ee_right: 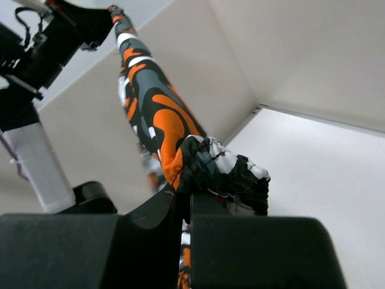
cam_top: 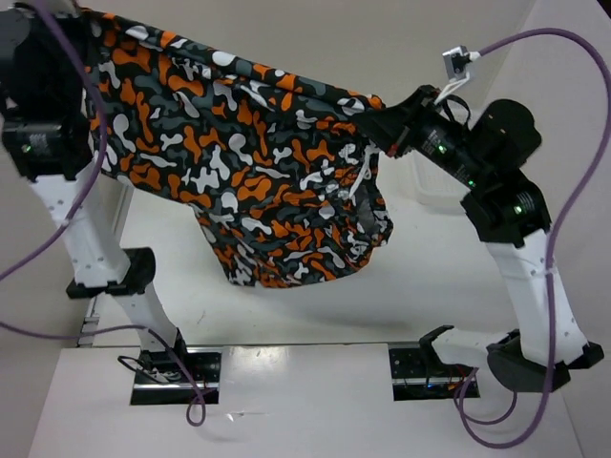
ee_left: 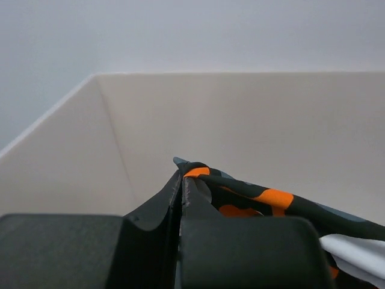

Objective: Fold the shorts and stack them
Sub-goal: Flatten the shorts out

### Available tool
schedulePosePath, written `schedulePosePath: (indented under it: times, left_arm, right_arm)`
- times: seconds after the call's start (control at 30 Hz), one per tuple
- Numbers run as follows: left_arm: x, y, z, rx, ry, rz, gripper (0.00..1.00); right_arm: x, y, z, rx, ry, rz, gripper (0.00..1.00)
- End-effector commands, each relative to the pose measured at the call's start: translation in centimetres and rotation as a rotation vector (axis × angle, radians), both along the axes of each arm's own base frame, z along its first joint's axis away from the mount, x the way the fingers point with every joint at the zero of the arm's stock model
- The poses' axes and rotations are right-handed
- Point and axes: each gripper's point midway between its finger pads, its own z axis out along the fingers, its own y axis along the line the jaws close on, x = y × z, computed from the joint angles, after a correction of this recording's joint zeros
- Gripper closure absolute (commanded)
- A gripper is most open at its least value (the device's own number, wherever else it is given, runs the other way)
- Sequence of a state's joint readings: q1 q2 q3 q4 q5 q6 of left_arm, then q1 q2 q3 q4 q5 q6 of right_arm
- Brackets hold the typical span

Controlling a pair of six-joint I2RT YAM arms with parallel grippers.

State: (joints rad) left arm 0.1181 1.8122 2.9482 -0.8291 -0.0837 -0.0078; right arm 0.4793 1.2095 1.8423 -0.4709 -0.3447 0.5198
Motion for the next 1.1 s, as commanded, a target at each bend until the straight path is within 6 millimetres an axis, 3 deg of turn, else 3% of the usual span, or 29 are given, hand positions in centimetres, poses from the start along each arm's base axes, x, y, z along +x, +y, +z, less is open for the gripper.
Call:
schedulePosePath:
  times: [0.0,0.03,0.1,0.13,0.2,0.23,0.27,0.33,0.37,0.43,0.5,0.57,0.63,0.73,0.77,0.87,1.03,1.07]
  left_arm:
    - [7.6,0.6,-8.4,-0.022,0.236,0.014,1.00]
    - [9.5,-0.1,-10.5,-0.023,0.288,-0.013,1.00]
    - [11.7,-0.8,-13.5,-0.027,0.360,-0.046,1.00]
    - [13.9,-1.3,-16.2,-0.030,0.412,-0.070,1.00]
    - [15.8,-1.4,-18.4,-0.033,0.449,-0.083,1.00]
    - [17.4,-1.5,-21.1,-0.039,0.502,-0.094,1.00]
    - [18.0,-2.0,-21.5,-0.037,0.502,-0.103,1.00]
    - [19.8,-2.5,-24.9,-0.041,0.563,-0.113,1.00]
    - [20.0,-2.7,-25.6,-0.043,0.577,-0.126,1.00]
    - [20.8,-4.5,-27.4,-0.039,0.611,-0.163,1.00]
    - [20.6,-5.6,-28.1,-0.039,0.639,-0.200,1.00]
    - [20.2,-6.8,-29.5,-0.045,0.688,-0.244,1.00]
    - [19.3,-7.9,-30.6,-0.051,0.745,-0.277,1.00]
    - [17.2,-9.7,-31.0,-0.058,0.806,-0.340,1.00]
    - [16.8,-9.9,-31.0,-0.060,0.811,-0.349,1.00]
    - [15.8,-9.8,-29.2,-0.056,0.782,-0.350,1.00]
    - [14.0,-9.2,-23.8,-0.035,0.658,-0.319,1.00]
    - [13.3,-9.0,-22.0,-0.028,0.614,-0.309,1.00]
  right_arm:
    - [6.5,0.3,-4.3,0.020,0.153,-0.043,1.00]
    - [9.8,-0.2,-7.0,0.018,0.223,-0.049,1.00]
    - [12.8,-1.0,-9.7,0.064,0.334,-0.061,1.00]
    - [14.5,-2.1,-11.7,0.075,0.384,-0.069,1.00]
    - [18.1,-3.1,-14.4,0.107,0.446,-0.108,1.00]
    - [19.2,-3.5,-15.4,0.106,0.459,-0.112,1.00]
    - [21.4,-4.2,-17.9,0.102,0.506,-0.138,1.00]
    - [23.1,-4.6,-19.5,0.090,0.532,-0.153,1.00]
    - [24.3,-4.3,-22.3,0.070,0.596,-0.144,1.00]
    - [25.4,-4.3,-24.2,0.044,0.628,-0.147,1.00]
    - [26.4,-5.3,-27.6,0.039,0.704,-0.163,1.00]
    - [26.4,-5.6,-29.2,0.037,0.741,-0.163,1.00]
    - [26.3,-7.6,-31.5,0.043,0.795,-0.201,1.00]
    - [26.2,-9.6,-33.2,0.050,0.833,-0.228,1.00]
    - [25.9,-9.5,-33.5,0.050,0.843,-0.218,1.00]
    - [25.3,-9.9,-32.9,0.032,0.816,-0.204,1.00]
    - [23.9,-7.9,-27.9,0.012,0.688,-0.079,1.00]
    - [24.1,-7.8,-25.6,-0.008,0.620,-0.061,1.00]
